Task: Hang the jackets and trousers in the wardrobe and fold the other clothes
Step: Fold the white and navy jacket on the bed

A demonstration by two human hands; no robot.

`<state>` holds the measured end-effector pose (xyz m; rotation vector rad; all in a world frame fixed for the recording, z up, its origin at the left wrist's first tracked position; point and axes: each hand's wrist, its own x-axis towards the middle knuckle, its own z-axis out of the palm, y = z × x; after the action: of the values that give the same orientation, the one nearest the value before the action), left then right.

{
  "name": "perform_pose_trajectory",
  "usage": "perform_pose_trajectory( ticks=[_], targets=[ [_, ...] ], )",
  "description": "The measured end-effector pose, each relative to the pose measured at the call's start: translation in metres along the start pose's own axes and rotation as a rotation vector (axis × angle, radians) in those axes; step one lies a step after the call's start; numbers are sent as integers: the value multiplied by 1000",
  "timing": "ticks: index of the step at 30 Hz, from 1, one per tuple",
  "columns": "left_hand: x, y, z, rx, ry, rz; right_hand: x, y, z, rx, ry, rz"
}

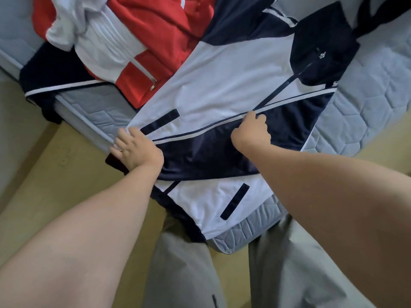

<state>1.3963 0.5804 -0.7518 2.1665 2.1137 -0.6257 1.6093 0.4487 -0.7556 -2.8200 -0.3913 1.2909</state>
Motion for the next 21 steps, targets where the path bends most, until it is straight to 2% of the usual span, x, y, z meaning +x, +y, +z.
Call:
perform_pose_trajectory(
  ticks=[3,5,7,11,14,18,21],
  targets=[
    [-10,69,-23,-68,70,313,26,-1,-41,199,59,-100],
    [-11,126,-47,-215,1,489,53,-12,-78,296,102,-133],
    [-7,179,-73,-405,-71,564,81,-29,-117,380,138,-147],
    [23,257,-118,-648,-61,533,126,-78,-183,626,202,-197],
    [50,281,-130,-636,-114,481,154,-109,-216,813,139,-197],
    [52,278,-109,-610,-336,427,178,-130,-234,1051,-97,-62],
    [47,273,-86,-856,-552,176,179,-139,-245,1266,-162,20]
  ],
)
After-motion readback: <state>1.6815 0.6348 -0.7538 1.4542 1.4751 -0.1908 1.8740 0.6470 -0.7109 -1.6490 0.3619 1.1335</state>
